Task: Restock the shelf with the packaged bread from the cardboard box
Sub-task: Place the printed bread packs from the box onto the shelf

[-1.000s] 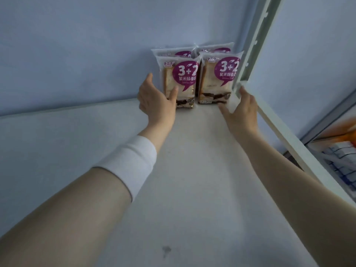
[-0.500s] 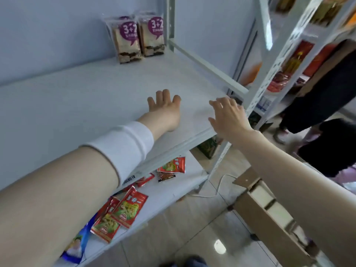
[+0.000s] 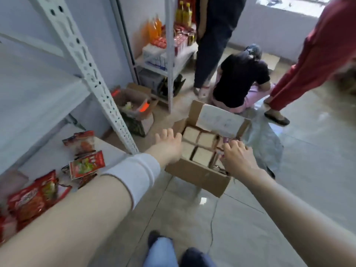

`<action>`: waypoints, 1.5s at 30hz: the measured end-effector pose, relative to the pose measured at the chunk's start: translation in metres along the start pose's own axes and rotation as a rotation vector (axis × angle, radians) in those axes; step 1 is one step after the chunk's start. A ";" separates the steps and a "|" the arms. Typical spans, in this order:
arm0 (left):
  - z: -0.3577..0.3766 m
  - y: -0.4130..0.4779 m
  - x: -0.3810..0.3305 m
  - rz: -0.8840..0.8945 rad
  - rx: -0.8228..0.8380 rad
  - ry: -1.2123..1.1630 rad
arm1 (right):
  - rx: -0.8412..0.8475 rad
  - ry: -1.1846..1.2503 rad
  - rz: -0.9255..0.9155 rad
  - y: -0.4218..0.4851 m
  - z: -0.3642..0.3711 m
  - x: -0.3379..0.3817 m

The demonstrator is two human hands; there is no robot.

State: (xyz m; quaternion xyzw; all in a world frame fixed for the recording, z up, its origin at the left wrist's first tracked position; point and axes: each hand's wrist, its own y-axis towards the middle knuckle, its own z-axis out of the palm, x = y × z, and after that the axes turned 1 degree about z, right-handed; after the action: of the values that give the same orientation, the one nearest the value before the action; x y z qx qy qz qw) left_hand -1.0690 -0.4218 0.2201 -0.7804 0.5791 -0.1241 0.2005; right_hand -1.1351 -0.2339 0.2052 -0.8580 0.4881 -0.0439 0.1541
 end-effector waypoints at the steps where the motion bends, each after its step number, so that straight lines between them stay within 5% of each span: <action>1: 0.008 0.015 -0.016 0.033 0.021 0.014 | 0.032 0.002 0.045 0.002 0.013 -0.018; 8: 0.057 0.146 -0.090 0.176 0.174 0.030 | 0.208 0.036 0.215 0.060 0.091 -0.078; 15: 0.135 0.298 -0.144 0.120 0.428 -0.232 | 0.430 0.433 0.430 0.139 0.205 -0.096; 23: 0.245 0.457 -0.205 -0.061 0.239 -0.736 | 0.447 0.914 0.765 0.234 0.339 -0.080; 29: 0.266 0.474 -0.207 -0.184 0.066 -0.880 | 0.327 0.983 0.909 0.235 0.353 -0.070; 36: 0.248 0.462 -0.199 -0.023 0.187 -0.938 | 0.281 1.127 0.998 0.229 0.343 -0.073; 41: 0.217 0.432 -0.179 0.034 0.195 -1.220 | 0.213 1.185 0.913 0.221 0.329 -0.079; 45: 0.166 0.399 -0.148 0.014 -0.003 -1.448 | 0.113 1.456 0.848 0.197 0.300 -0.086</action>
State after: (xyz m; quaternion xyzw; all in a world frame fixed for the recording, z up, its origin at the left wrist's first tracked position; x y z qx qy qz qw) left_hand -1.3831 -0.3523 -0.1035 -0.6636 0.3061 0.4260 0.5333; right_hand -1.2740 -0.1881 -0.1335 -0.3508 0.7434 -0.5486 -0.1527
